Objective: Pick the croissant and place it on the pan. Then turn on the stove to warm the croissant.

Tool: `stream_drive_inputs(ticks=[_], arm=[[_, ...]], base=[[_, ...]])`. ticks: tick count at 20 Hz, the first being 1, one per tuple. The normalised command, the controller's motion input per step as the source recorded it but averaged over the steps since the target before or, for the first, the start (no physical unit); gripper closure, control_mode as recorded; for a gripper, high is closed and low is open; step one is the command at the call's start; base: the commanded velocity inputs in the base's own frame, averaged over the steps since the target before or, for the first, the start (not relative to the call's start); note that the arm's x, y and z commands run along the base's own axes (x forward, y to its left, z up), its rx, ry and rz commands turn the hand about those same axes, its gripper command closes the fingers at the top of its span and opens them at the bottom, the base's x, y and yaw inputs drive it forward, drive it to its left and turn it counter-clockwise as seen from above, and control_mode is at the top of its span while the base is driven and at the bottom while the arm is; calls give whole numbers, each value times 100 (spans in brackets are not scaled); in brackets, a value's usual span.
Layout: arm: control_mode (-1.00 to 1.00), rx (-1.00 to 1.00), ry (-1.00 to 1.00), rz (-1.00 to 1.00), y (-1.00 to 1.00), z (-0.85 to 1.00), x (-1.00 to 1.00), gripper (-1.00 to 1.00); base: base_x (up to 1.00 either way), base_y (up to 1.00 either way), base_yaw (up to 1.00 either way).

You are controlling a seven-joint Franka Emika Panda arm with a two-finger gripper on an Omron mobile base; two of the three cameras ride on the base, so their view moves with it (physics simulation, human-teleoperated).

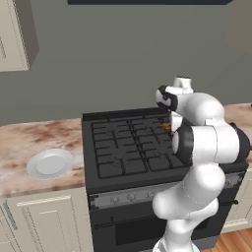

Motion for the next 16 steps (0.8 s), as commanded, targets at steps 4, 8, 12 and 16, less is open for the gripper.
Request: stream_drive_inputs(ticks=[4,8,12,16], arm=[[-100,-7,-6,-10,-70,-2,0,100],[-100,-2,0,-9,-68,-3,0,100],[-100,0,0,-8,-72,0,1,100],[-100,0,0,-4,-59,-5,6,100]], base=[[0,0,0],[0,0,0],[0,0,0],[0,0,0]])
